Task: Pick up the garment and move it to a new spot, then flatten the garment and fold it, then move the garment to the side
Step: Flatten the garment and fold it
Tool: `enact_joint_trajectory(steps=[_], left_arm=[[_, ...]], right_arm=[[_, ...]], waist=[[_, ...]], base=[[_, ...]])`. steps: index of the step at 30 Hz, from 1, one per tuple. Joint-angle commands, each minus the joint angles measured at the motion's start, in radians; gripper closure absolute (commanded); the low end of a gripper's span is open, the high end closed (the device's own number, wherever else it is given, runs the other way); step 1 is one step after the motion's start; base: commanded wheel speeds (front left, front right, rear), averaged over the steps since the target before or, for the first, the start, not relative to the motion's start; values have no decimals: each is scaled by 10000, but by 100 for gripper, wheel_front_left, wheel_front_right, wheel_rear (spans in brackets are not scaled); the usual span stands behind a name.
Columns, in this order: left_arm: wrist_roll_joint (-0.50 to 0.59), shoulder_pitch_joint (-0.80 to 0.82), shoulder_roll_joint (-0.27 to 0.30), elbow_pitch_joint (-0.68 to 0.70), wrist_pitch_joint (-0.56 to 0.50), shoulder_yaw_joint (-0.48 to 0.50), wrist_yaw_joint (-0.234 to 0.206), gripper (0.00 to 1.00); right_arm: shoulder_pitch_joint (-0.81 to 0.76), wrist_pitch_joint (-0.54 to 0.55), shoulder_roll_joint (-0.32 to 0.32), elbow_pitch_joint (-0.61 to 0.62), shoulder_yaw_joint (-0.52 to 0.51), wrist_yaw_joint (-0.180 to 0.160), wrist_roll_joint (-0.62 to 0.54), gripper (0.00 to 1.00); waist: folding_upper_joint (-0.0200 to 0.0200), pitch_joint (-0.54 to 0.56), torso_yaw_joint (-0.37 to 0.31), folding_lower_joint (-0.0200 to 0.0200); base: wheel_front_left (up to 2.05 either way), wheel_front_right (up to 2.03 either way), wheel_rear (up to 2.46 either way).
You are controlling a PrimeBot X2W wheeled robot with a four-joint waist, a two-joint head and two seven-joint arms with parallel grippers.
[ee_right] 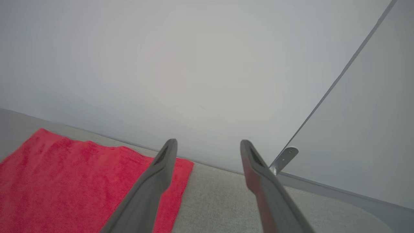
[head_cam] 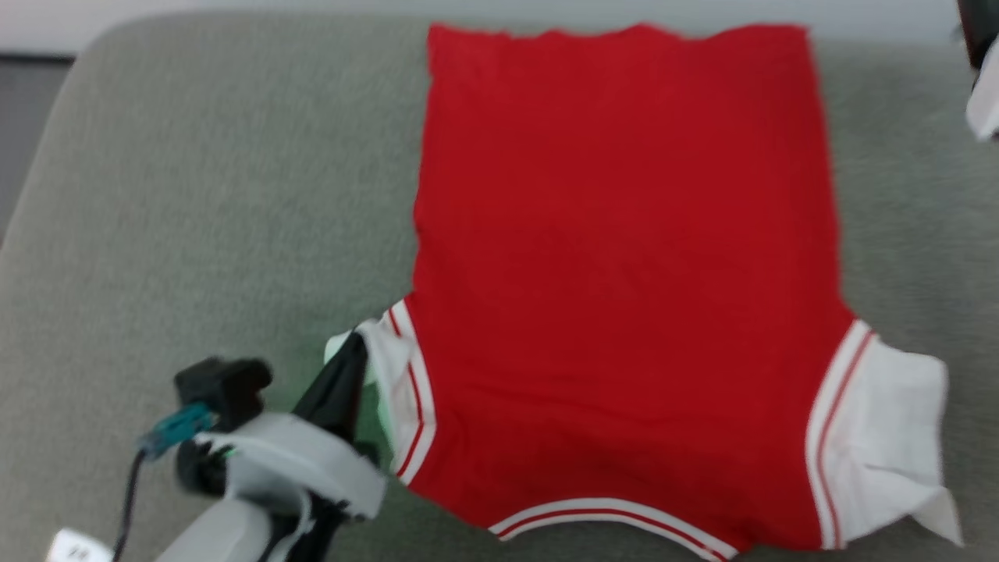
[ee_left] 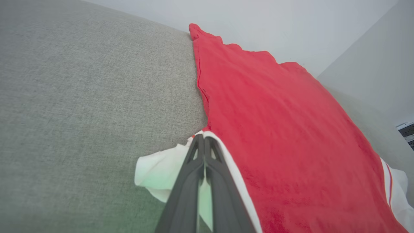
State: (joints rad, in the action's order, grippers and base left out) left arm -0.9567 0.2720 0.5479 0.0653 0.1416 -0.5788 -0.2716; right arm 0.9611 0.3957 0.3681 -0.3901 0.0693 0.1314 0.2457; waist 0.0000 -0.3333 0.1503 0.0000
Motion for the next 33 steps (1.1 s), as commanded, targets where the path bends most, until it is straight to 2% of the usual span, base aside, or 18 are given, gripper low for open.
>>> enact_joint_trajectory(steps=[1, 8, 11, 14, 23, 24, 25, 29, 33], left_arm=[[129, 388, -211, -55, 61, -116, 151, 100], [496, 1374, -895, -499, 162, -643, 726, 100], [543, 1560, -1092, -686, 168, -815, 905, 100], [547, 1676, -1271, -816, 211, -930, 1037, 100], [428, 1775, -1597, -1197, 378, -1078, 1312, 100], [416, 1790, -1628, -1254, 392, -1089, 1341, 100], [382, 1807, -1669, -1310, 399, -1095, 1393, 100], [285, 1894, -1765, -1627, 454, -1052, 1505, 100], [181, 1912, -1724, -1977, 522, -958, 1599, 100]], right_arm=[[588, 260, 220, -634, 362, -15, 52, 0], [2927, 2764, 693, -3982, 1151, -15, 476, 0], [3571, 3541, 691, -5167, 894, -15, 535, 0], [4050, 4219, 754, -6194, 733, -15, 128, 0], [4516, 4670, 720, -8073, 172, -15, -1244, 0], [4531, 4664, 768, -8220, 104, -15, -1429, 34], [4538, 4663, 756, -8337, 20, -15, -1572, 100], [4783, 4474, 625, -8460, -268, -15, -2080, 100], [4892, 3931, 151, -8280, -284, -11, -2231, 100]], waist=[[0, -1321, 1163, 0], [0, -2018, 2039, 0], [0, -2100, 2287, 0], [0, -2183, 2492, 0], [0, -2332, 2891, 0], [0, -2349, 2907, 0], [0, -2362, 2925, 0], [0, -2329, 2896, 0], [0, -1984, 2680, 0]], base=[[0, 0, 0], [0, 0, 0], [0, 0, 0], [0, 0, 0], [0, 0, 0], [0, 0, 0], [0, 0, 0], [0, 0, 0], [0, 0, 0]])
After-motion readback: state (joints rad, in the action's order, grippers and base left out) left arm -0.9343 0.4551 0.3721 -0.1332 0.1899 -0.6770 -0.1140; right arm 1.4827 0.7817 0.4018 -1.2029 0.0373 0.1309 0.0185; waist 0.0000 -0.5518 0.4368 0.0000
